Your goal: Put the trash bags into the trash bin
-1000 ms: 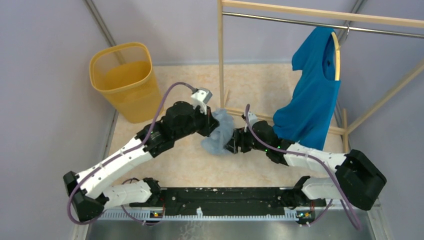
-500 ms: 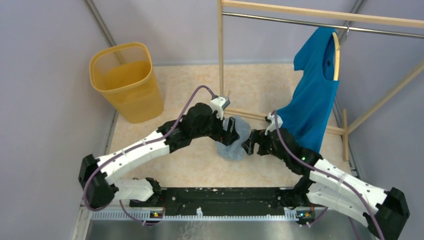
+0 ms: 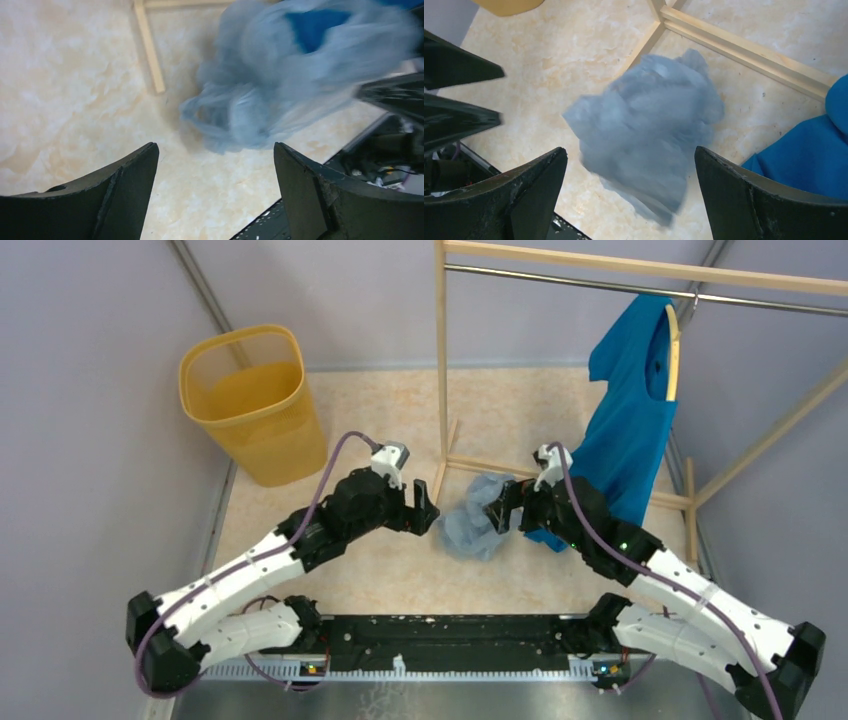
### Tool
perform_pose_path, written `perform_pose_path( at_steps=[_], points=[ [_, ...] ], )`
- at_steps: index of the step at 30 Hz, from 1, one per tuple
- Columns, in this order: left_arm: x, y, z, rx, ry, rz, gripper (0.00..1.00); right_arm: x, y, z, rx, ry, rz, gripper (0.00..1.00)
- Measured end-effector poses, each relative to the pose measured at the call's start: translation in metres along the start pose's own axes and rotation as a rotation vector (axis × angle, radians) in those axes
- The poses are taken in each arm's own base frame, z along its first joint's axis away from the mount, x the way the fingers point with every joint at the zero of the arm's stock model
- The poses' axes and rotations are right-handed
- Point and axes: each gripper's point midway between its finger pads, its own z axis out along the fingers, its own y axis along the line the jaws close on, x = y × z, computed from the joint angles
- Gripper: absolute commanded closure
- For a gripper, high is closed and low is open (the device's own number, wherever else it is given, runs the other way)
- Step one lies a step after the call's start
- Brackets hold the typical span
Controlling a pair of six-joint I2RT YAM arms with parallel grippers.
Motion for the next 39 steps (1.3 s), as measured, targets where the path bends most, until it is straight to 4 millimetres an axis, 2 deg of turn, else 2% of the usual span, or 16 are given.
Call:
perform_pose_path(
  at_steps=[3, 6, 8, 10, 12, 15, 18, 21, 22, 25, 28, 31, 35, 39],
  points=[
    [0.045, 0.031, 0.025, -0.066, 0.134, -0.072, 0.18, 0.003, 0.002, 0.006, 0.001, 0.036, -0.027, 0.01],
    [0.084, 0.055, 0.037, -0.091, 0.235, -0.166, 0.20, 0.003, 0.002, 0.007, 0.001, 0.039, -0.032, 0.03],
    [0.099, 0.058, 0.042, -0.077, 0.272, -0.214, 0.22, 0.004, -0.002, 0.009, 0.022, 0.040, -0.029, 0.08],
    [0.104, 0.053, 0.046, -0.045, 0.290, -0.245, 0.25, 0.006, -0.009, 0.014, 0.067, 0.043, -0.017, 0.17],
    [0.101, 0.045, 0.052, 0.000, 0.287, -0.274, 0.27, 0.014, -0.020, 0.020, 0.125, 0.053, -0.005, 0.25],
    [0.099, 0.039, 0.060, 0.042, 0.287, -0.304, 0.31, 0.038, -0.036, 0.025, 0.181, 0.080, 0.008, 0.33],
    [0.097, 0.038, 0.068, 0.057, 0.281, -0.334, 0.36, 0.061, -0.050, 0.024, 0.216, 0.117, 0.009, 0.35],
    [0.095, 0.042, 0.077, 0.053, 0.280, -0.359, 0.40, 0.064, -0.054, 0.022, 0.225, 0.114, 0.015, 0.35],
    [0.095, 0.044, 0.081, 0.047, 0.283, -0.363, 0.38, 0.062, -0.054, 0.021, 0.225, 0.105, 0.016, 0.35],
    [0.090, 0.045, 0.095, 0.050, 0.298, -0.371, 0.17, 0.055, -0.052, 0.020, 0.218, 0.075, 0.023, 0.35],
    [0.078, 0.038, 0.109, 0.076, 0.300, -0.370, 0.13, 0.052, -0.051, 0.020, 0.215, 0.062, 0.026, 0.35],
    [0.064, 0.037, 0.120, 0.076, 0.274, -0.358, 0.18, 0.052, -0.051, 0.020, 0.214, 0.060, 0.027, 0.35],
    [0.044, 0.041, 0.133, 0.044, 0.220, -0.325, 0.35, 0.049, -0.050, 0.019, 0.207, 0.046, 0.031, 0.34],
    [0.029, 0.044, 0.151, 0.017, 0.187, -0.288, 0.41, 0.048, -0.050, 0.018, 0.201, 0.035, 0.030, 0.34]
  ],
)
